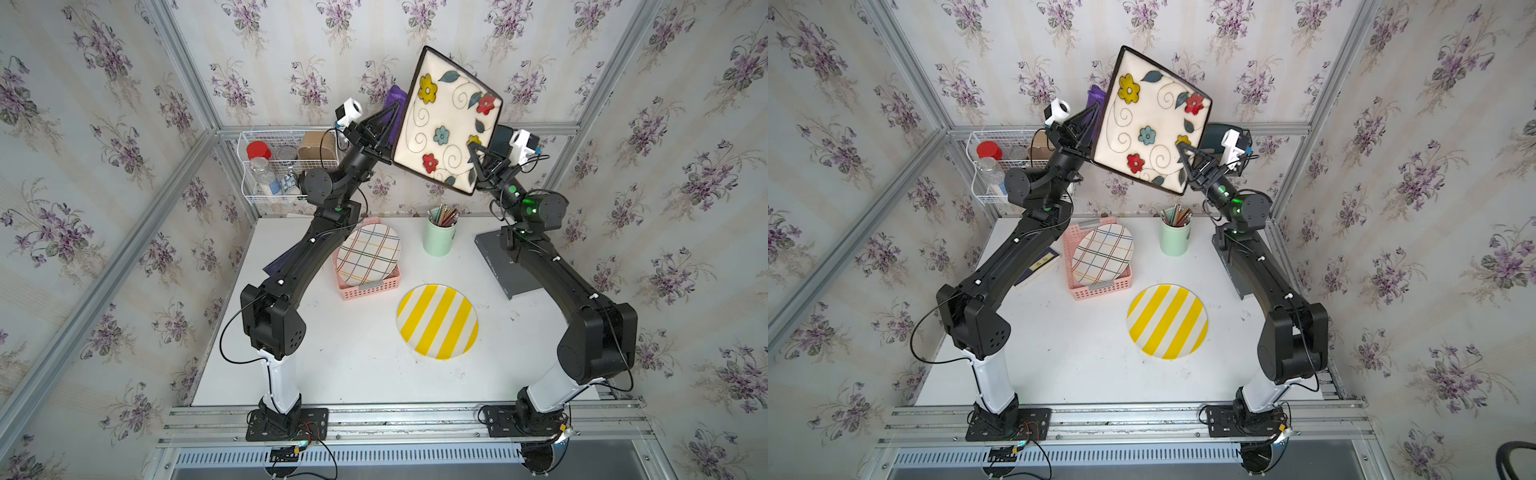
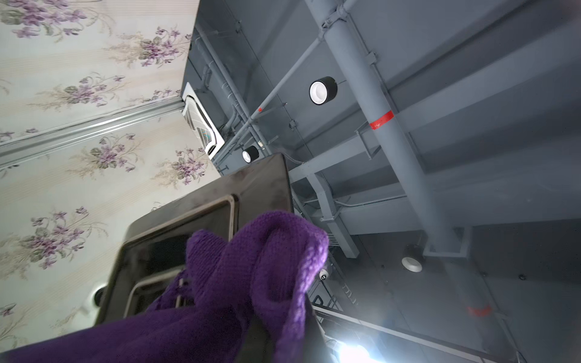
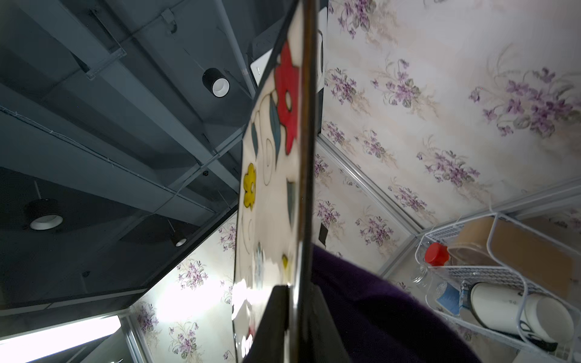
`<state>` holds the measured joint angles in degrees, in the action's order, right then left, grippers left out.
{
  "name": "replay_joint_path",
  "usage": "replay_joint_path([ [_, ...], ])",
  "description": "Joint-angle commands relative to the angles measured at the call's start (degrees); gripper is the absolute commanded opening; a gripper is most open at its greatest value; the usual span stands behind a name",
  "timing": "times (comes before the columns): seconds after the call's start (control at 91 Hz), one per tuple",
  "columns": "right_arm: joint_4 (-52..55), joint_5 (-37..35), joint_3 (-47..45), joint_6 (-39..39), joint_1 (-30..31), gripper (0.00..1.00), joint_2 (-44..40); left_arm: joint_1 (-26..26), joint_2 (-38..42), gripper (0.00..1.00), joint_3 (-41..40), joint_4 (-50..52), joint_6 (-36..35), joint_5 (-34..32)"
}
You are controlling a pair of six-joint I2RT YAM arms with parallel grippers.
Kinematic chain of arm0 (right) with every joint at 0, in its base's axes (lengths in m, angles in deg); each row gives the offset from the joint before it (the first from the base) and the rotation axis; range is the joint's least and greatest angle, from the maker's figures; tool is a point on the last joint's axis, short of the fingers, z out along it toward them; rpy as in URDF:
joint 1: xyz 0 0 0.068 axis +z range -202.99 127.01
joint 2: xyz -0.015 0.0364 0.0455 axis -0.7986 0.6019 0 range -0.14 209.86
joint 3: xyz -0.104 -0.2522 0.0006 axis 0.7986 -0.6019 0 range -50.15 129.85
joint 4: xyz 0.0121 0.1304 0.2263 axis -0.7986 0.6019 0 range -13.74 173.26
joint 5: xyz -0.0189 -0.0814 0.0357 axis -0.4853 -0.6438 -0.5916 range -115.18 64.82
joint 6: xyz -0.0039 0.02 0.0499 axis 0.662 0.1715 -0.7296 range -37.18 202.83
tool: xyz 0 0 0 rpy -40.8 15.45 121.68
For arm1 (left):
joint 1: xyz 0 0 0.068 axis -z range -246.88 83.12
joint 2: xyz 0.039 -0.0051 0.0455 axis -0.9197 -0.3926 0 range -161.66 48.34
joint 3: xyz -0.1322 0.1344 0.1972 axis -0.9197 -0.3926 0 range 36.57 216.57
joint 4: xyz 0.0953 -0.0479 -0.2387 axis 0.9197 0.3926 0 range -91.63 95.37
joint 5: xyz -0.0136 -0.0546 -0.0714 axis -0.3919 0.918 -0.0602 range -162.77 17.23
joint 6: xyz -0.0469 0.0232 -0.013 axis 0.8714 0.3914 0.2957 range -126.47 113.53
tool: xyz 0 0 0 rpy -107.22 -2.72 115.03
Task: Wipe the wet plate dry
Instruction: Wipe the plate with towel.
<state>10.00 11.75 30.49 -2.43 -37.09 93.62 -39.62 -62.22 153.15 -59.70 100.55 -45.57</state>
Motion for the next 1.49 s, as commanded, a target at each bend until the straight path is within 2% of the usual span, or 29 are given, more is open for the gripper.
replay_joint_path([
  [0.0,-2.78,0.98,0.31,4.09,4.55,0.00,-0.45,1.39,-1.54,0.00,2.54,-2.42,0.29,3.14],
  [0.088,-1.11,-1.86,4.20,5.60,4.59,0.00,1.36,3.69,-3.14,0.00,4.47,-1.16,0.25,3.81],
  [0.22,1.58,-5.95,13.62,5.24,-0.50,0.00,4.92,6.33,-4.19,0.00,5.03,-1.08,1.00,4.95],
  [0.363,3.82,-7.47,12.05,6.35,-5.04,0.00,2.77,4.92,-1.54,0.00,0.83,-3.66,1.07,3.25],
  [0.44,4.71,-5.98,8.62,7.12,-3.18,0.00,1.14,3.97,-0.06,0.00,-0.20,-3.23,-0.24,3.29],
  [0.516,4.32,-5.42,6.03,8.13,1.41,0.00,0.67,3.78,0.17,0.00,0.03,-1.65,-1.18,4.45],
  [0.571,4.73,-5.52,7.55,8.70,3.37,0.00,1.62,4.32,-0.17,0.00,0.03,-1.12,-1.14,5.25],
  [0.659,3.58,-8.87,12.50,6.18,2.18,0.00,4.46,5.85,-0.75,0.00,-0.92,-1.01,-0.63,6.17],
  [0.824,3.38,-12.91,20.82,3.05,-3.32,0.00,9.46,7.30,1.61,0.00,-8.11,-3.03,-0.81,6.89],
  [1.011,5.79,-15.00,10.16,5.09,-8.76,0.00,2.80,4.05,9.59,0.00,-21.03,-4.63,-3.66,6.69],
  [1.11,9.65,-14.98,4.37,8.98,-9.36,0.00,-1.14,0.80,14.55,0.00,-25.17,3.21,-11.55,10.92],
  [1.187,12.04,-13.48,0.98,11.45,-9.04,0.00,-3.11,0.08,17.56,0.00,-24.05,21.50,-26.45,15.39],
  [1.253,12.27,-12.89,-1.49,12.84,-8.32,0.00,-4.66,0.22,19.40,0.00,-20.61,39.48,-41.41,14.81],
  [1.341,14.72,-12.39,-2.81,16.17,-7.13,0.00,-6.38,0.56,19.63,0.00,-13.65,65.05,-59.13,5.66],
  [1.395,16.87,-12.15,-2.99,19.24,-6.00,0.00,-7.49,0.80,18.59,0.00,-8.72,75.95,-67.60,-2.57],
  [1.483,21.89,-12.35,-2.87,23.92,-4.08,0.00,-8.96,1.90,16.27,0.00,-1.62,88.06,-77.87,-16.92],
])
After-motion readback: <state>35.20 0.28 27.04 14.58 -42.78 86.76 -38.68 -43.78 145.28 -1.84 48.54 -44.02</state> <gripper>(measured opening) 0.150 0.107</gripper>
